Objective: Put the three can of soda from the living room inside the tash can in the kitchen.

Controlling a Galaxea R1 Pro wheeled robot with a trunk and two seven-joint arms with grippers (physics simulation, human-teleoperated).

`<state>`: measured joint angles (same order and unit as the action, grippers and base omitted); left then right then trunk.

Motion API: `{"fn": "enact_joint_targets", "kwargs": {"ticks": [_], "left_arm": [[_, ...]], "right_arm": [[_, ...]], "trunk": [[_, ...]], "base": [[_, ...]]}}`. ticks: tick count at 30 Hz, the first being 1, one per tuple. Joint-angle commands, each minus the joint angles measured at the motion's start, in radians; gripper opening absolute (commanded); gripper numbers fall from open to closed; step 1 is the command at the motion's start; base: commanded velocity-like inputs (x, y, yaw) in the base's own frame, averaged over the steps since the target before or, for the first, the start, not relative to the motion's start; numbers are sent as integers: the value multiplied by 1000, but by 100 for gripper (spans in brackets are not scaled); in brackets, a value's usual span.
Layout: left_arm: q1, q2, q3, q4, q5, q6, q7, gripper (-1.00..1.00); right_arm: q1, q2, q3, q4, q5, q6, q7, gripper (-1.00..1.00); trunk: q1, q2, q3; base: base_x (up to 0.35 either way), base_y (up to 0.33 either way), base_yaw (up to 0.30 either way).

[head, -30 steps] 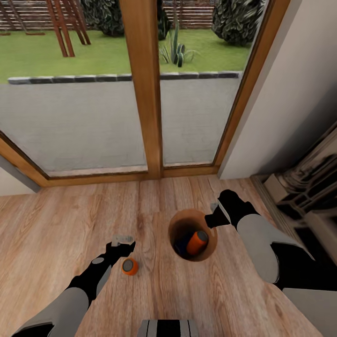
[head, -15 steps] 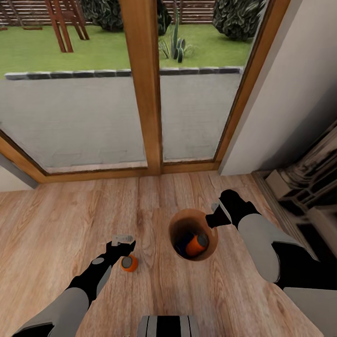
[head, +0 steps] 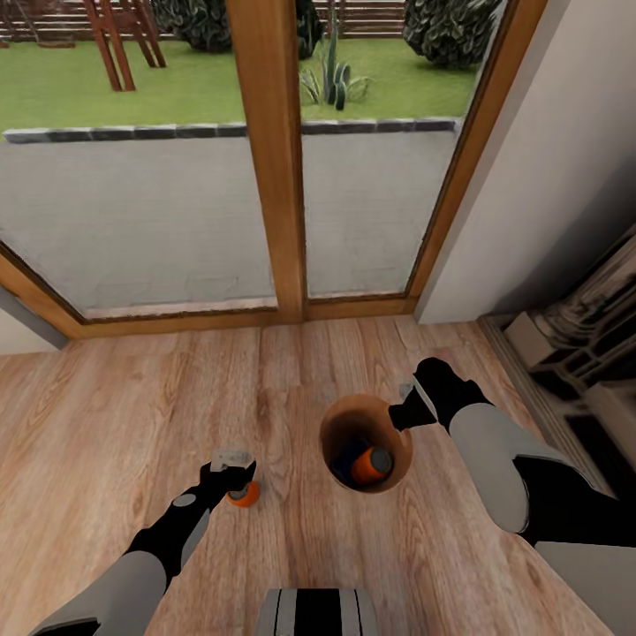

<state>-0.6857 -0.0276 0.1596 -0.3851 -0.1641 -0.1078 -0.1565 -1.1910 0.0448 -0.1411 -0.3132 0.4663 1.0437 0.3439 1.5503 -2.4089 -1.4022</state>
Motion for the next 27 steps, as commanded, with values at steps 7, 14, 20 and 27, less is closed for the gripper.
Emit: {"fn": "enact_joint_targets", "kwargs": {"ticks": [7, 14, 20, 27], "left_arm": [[21, -1, 0, 6, 0, 0, 0, 100], [36, 0, 0, 20, 2, -1, 0, 100], [38, 0, 0, 24, 0, -1, 0, 100], [38, 1, 0, 25, 0, -2, 0, 100]], "right_arm": [[0, -1, -6, 15, -28, 4, 4, -100], [0, 0, -6, 17, -28, 4, 4, -100], [0, 0, -6, 17, -28, 4, 4, -100], [-1, 1, -5, 16, -28, 4, 4, -100]], "trunk": [[0, 0, -4], [0, 0, -7], [0, 0, -9], [0, 0, -10]], "base": [[0, 0, 0], [0, 0, 0], [0, 0, 0], [0, 0, 0]]}}
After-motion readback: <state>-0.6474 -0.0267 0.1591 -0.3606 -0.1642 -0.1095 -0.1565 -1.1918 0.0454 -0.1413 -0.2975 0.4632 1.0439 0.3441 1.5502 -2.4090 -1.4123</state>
